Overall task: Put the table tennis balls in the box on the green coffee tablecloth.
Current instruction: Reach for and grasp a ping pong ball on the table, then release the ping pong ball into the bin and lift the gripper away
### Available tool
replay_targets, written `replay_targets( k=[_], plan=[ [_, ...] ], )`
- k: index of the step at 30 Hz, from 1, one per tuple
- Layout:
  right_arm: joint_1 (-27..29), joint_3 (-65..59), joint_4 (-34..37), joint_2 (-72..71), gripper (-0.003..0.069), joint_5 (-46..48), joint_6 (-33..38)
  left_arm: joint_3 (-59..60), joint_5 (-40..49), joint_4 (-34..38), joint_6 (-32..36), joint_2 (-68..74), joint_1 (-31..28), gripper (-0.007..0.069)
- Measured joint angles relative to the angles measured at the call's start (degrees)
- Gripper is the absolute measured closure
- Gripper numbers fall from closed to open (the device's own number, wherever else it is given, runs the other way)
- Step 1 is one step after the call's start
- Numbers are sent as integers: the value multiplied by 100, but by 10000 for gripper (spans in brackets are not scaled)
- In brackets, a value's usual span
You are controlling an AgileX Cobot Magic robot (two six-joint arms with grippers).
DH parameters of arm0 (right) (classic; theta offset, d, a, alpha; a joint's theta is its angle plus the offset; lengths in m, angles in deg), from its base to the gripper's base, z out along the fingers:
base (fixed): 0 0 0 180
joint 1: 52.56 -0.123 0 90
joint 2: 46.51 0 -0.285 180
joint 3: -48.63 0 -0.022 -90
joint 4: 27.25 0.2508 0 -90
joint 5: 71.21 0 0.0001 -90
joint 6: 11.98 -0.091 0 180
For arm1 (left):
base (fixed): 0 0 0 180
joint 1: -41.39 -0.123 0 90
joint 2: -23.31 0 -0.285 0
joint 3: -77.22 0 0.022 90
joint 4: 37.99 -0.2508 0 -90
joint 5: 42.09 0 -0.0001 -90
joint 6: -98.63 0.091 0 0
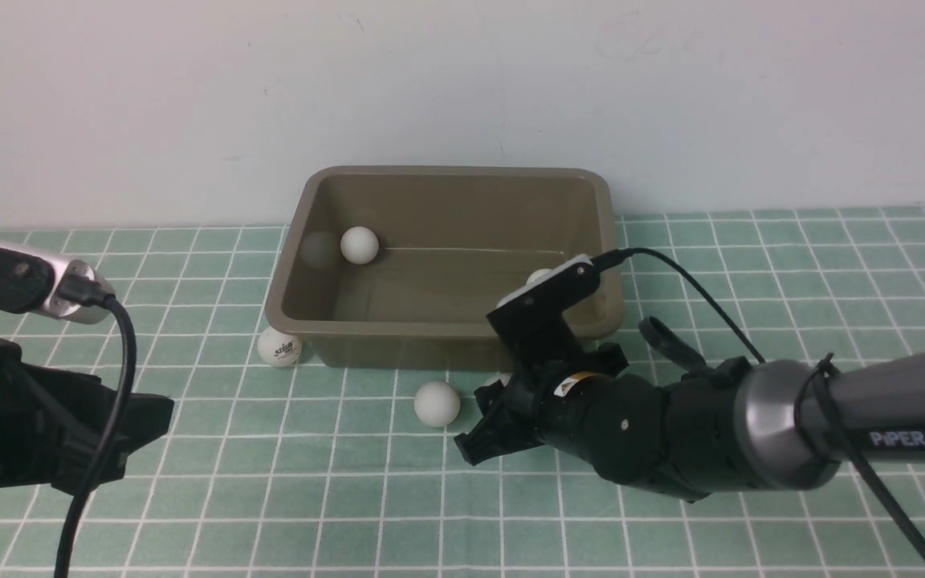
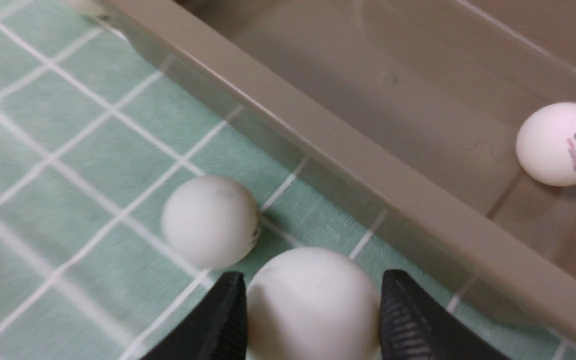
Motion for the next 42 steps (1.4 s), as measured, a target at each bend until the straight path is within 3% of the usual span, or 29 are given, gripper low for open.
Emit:
replay_targets(
  k=[7, 16, 33, 38, 40, 42],
  plan=[
    [0, -226, -33, -786, 347, 712, 57, 0, 0, 0, 0, 0, 0, 178],
    [118, 151, -38, -1034, 347, 888, 153, 0, 0, 6, 0, 0, 0, 178],
    [1387, 2284, -86, 472, 347, 2195, 174, 0, 0, 114, 0, 0, 0, 178],
    [1654, 3037, -113, 1142, 347, 2933, 543, 0, 5, 114, 0, 0, 0, 178],
    [1726, 3212, -101, 1344, 299, 3008, 570, 0, 5, 114, 0, 0, 0, 178],
    [1770, 3236, -80, 1419, 197, 2932, 570, 0, 11, 121, 0, 0, 0, 178]
  ],
)
